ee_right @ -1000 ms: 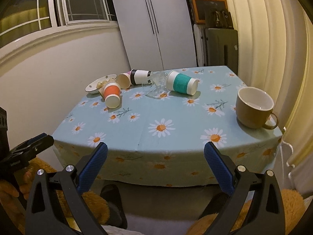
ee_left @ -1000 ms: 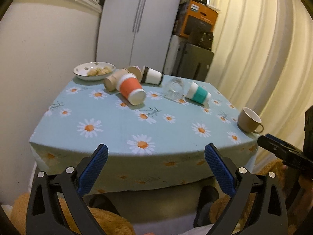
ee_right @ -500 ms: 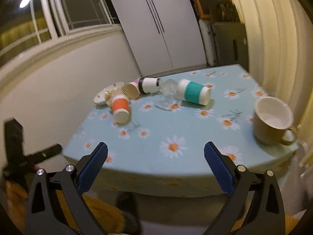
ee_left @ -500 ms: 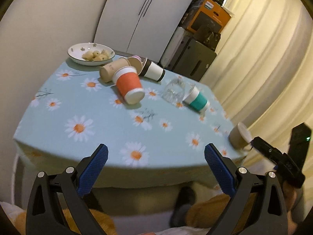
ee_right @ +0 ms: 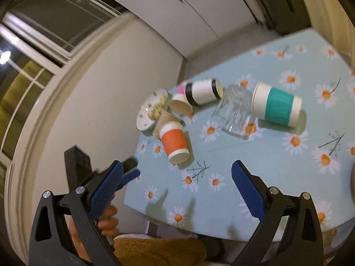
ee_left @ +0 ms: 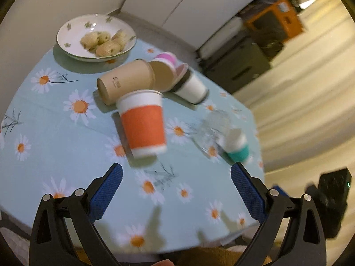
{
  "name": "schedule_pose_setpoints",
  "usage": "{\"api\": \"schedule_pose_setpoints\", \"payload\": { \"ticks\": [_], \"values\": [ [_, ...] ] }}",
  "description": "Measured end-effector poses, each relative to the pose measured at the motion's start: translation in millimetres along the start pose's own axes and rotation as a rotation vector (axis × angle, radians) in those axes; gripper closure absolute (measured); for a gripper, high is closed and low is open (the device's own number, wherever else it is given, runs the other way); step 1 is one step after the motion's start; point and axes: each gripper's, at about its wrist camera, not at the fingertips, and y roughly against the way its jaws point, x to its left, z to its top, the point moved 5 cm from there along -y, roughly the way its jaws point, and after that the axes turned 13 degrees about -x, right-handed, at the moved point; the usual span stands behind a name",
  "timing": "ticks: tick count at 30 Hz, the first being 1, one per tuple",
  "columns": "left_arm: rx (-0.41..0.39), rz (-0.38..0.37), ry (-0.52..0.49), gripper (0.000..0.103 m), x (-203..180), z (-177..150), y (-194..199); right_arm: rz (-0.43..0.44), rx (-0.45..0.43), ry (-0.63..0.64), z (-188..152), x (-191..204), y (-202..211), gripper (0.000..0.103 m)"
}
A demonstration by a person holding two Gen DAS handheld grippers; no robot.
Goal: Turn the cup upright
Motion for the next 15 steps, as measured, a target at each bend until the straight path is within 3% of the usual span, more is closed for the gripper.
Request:
{"api": "schedule_pose_setpoints", "payload": {
  "ticks": [7, 15],
  "values": [
    [0.089, 0.144, 0.027, 0.008, 31.7, 16.5, -62.1, -0.006, 0.086, -0.123, -2.9, -35.3, -32.8, 0.012],
    [0.133, 0.206, 0.022, 0.024, 39.5, 12.2, -90.4, -0.013, 0.124, -0.177, -7.1, -66.7, -39.6, 0.012]
  ]
}}
